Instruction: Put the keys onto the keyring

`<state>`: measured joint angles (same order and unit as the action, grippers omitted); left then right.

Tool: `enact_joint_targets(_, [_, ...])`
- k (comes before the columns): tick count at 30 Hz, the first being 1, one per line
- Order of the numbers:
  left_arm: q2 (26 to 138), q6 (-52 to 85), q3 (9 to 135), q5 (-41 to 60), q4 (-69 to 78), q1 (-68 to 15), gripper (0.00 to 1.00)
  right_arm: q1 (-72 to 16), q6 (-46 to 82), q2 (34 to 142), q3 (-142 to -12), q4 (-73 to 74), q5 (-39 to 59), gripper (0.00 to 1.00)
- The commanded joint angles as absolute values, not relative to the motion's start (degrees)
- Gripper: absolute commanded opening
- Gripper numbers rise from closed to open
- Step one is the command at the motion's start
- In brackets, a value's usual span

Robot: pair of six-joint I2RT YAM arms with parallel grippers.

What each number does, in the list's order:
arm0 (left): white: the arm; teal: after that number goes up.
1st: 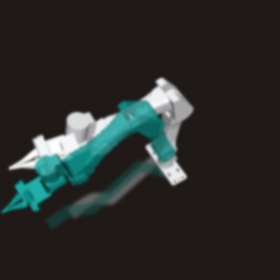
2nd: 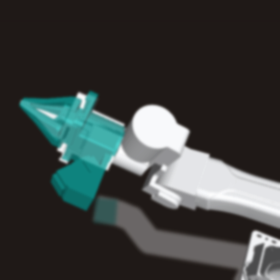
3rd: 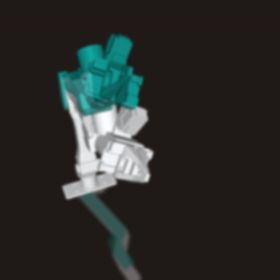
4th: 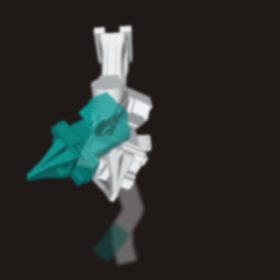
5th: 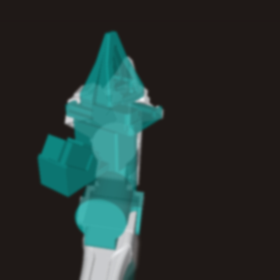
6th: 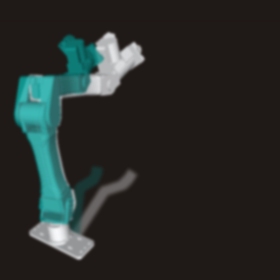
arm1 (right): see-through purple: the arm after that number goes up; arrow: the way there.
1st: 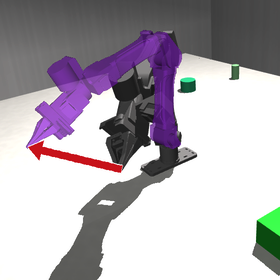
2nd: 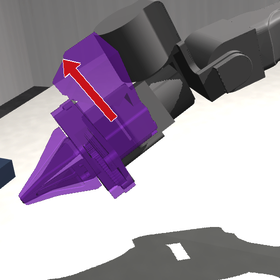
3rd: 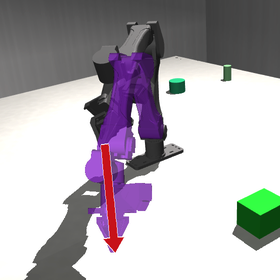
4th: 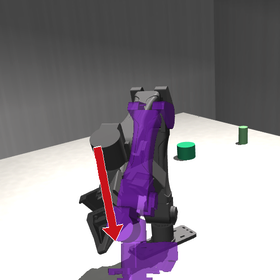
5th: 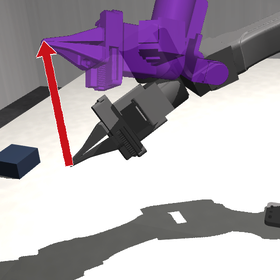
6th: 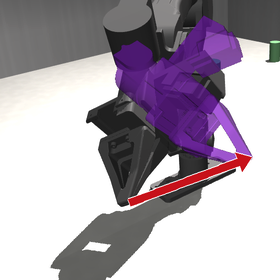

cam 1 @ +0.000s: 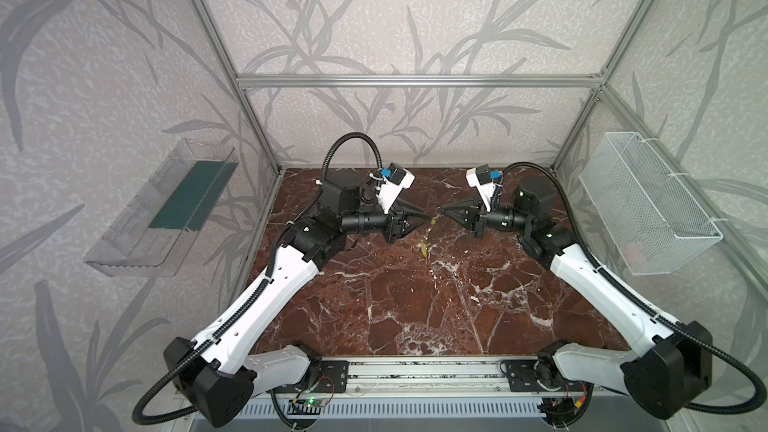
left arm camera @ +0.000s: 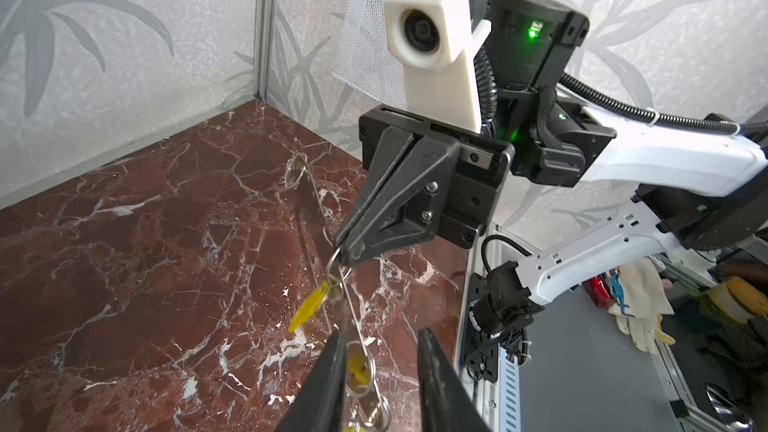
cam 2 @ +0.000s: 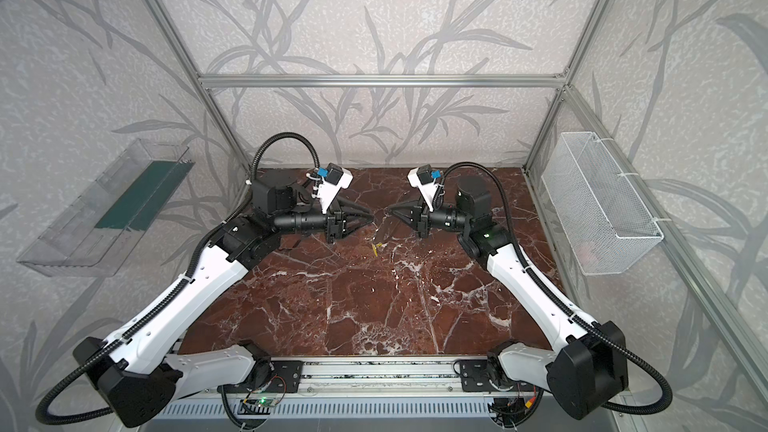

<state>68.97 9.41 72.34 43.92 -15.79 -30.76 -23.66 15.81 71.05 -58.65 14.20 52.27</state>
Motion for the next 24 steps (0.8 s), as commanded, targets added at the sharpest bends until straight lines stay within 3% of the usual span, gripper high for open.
enact_joint_targets(1, [67.9,12.9,70.9,41.1,-9.3,-30.4,0.32,-22.9,28.4,69.7,-57.0,33.6,50.7,0.0])
enact_joint_targets(9, [68.4,15.9,68.4,39.7,-4.8,-30.4,0.36,-22.1,38.1,71.8,-56.7,44.0,51.9,0.0])
enact_joint_targets(24, [71.3,18.0,66.8,43.0,2.9,-33.5,0.43,-22.1,39.6,71.1,-56.2,43.5,52.5,0.0])
